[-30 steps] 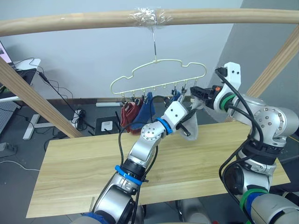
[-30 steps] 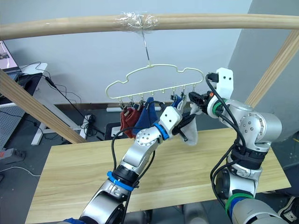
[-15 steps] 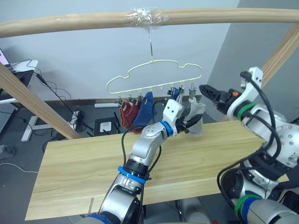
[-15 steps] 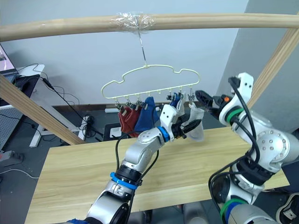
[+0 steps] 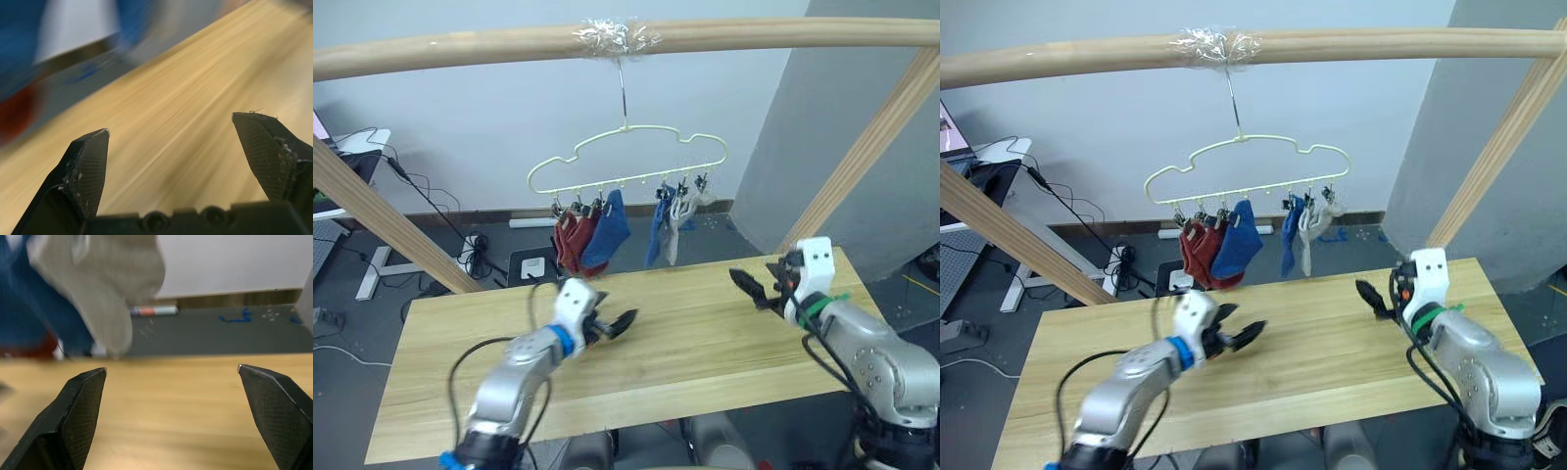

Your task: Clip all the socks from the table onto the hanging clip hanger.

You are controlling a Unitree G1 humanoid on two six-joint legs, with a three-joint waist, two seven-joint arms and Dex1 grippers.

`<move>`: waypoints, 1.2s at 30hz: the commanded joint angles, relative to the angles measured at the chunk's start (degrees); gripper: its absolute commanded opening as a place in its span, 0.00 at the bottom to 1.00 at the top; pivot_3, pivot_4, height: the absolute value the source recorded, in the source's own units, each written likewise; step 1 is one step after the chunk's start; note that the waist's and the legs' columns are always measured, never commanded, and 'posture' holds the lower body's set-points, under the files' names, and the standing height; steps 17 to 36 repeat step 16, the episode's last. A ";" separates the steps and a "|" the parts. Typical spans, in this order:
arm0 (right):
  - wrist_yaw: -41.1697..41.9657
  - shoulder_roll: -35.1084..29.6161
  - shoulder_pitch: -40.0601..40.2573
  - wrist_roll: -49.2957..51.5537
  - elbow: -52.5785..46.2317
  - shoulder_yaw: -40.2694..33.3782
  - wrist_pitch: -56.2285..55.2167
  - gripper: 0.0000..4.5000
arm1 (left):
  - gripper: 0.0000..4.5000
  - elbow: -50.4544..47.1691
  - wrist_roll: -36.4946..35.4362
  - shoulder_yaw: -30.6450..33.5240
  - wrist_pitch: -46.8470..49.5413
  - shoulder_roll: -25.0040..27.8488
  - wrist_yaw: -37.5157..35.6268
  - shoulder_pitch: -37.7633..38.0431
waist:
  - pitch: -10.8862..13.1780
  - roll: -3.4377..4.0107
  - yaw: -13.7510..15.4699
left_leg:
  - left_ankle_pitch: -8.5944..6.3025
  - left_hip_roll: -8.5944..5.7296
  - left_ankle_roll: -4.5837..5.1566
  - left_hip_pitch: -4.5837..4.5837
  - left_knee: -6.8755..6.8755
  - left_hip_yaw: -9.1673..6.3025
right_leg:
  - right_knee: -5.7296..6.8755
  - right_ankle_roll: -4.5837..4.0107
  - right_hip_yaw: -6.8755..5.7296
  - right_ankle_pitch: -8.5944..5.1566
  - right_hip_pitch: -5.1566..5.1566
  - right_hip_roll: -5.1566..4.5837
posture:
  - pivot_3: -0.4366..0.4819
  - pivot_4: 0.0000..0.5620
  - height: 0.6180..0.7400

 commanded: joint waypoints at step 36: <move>2.99 -3.12 4.18 -7.68 13.24 3.59 -18.14 1.00 | 0.99 -2.90 5.55 8.82 -5.55 7.40 4.99 14.09 | -0.16 -0.18 3.35 | 0.00 0.00 -0.01 0.12 -0.01 0.00 | -0.15 -0.01 -0.03 0.00 0.20 -0.05 | 0.46 0.25 1.00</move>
